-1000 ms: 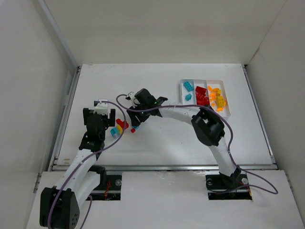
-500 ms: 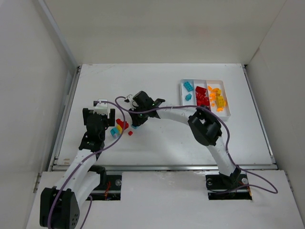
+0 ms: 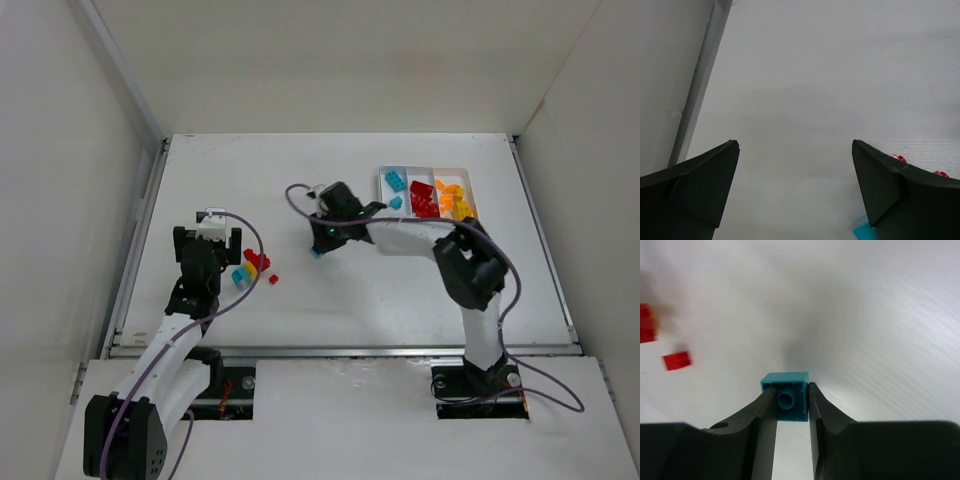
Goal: Sort the legos into containers by color
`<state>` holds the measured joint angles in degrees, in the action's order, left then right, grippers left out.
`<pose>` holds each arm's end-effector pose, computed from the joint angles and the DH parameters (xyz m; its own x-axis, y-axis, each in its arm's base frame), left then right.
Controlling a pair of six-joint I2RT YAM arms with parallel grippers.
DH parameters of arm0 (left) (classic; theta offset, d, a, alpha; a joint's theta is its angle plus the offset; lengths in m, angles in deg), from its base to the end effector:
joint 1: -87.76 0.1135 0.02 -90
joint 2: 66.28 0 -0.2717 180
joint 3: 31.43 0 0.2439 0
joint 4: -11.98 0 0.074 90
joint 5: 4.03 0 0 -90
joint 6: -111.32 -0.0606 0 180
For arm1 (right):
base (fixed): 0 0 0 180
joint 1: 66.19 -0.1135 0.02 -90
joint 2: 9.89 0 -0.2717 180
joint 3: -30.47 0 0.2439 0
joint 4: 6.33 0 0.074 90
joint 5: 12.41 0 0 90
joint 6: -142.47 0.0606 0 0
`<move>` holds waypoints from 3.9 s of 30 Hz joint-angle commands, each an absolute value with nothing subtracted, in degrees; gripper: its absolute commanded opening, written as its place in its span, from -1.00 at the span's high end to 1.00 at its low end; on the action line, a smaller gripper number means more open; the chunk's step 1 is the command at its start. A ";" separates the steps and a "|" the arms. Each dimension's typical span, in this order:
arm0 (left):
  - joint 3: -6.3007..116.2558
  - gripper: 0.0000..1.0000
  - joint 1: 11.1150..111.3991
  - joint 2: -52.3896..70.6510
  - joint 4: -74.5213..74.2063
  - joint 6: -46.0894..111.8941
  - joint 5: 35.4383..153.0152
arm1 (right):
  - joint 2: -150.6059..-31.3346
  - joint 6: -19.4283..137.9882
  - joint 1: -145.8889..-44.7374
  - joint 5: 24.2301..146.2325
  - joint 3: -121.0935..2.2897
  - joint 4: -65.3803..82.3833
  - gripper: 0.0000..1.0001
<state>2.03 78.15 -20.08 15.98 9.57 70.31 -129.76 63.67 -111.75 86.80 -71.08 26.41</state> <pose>0.2006 -0.0174 0.2357 -0.1675 0.2272 -0.9593 -0.0697 0.9679 0.2414 0.3228 0.3430 0.1684 -0.6848 -0.4245 -0.5924 -0.6547 0.7154 0.2442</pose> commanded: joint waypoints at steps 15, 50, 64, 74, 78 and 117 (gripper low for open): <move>1.79 -0.89 78.35 -21.19 18.39 9.28 71.63 | -111.67 71.89 -87.54 60.89 -60.94 29.62 0.74; 0.74 -0.91 78.96 -22.95 21.65 11.48 61.10 | -128.36 58.70 -125.07 81.11 -74.65 17.84 -0.65; 0.74 -0.91 80.64 -24.00 22.17 11.48 59.87 | -131.62 62.66 -127.62 73.37 -73.86 17.22 -0.15; 0.74 -0.91 83.00 -24.53 22.17 12.01 58.46 | -133.64 65.91 -127.62 70.74 -73.86 16.61 -0.15; 0.74 -0.91 83.01 -24.53 22.17 12.01 58.46 | -134.95 65.91 -127.62 71.26 -73.33 16.61 -0.15; 15.59 -1.00 78.88 -13.29 -9.46 -19.09 109.16 | -106.65 69.43 -81.58 65.20 -56.63 22.94 1.00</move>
